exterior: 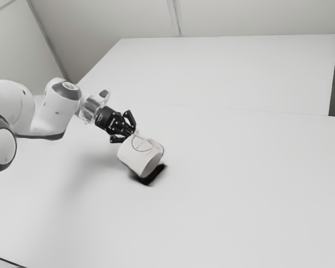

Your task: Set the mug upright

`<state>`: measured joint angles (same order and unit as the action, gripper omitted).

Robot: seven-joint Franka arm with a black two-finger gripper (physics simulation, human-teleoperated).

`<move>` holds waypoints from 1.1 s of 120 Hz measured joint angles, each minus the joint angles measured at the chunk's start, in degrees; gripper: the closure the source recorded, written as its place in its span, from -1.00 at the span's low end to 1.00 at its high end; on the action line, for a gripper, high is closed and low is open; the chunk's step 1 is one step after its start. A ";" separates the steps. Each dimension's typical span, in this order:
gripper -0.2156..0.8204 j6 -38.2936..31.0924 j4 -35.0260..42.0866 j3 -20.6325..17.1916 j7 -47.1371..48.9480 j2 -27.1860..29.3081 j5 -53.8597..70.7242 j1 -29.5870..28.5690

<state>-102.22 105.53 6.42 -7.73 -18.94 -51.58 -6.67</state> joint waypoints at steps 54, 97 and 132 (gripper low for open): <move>0.93 -15.36 2.24 -2.29 2.07 6.85 44.28 8.52; 0.93 -28.86 13.32 -3.27 7.07 12.37 50.89 10.11; 0.93 -40.39 20.77 -4.53 11.06 15.52 51.54 11.24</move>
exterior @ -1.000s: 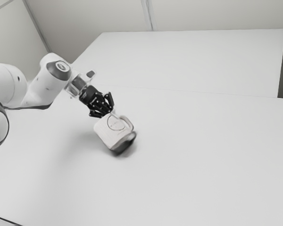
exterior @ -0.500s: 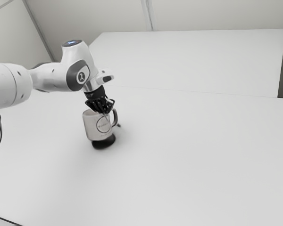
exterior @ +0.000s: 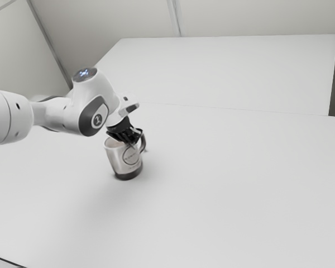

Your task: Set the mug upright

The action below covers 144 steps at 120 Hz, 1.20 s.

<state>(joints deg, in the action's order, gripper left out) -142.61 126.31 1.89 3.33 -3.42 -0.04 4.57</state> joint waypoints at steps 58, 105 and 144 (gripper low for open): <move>0.30 -4.25 0.21 -1.05 3.26 -2.07 -0.66 -0.18; -0.44 7.21 -7.62 0.15 3.25 2.39 -0.78 0.20; -0.55 26.79 -23.12 1.61 3.00 2.14 3.74 0.19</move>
<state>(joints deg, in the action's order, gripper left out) -115.82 103.19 3.50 6.34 -1.28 3.70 4.76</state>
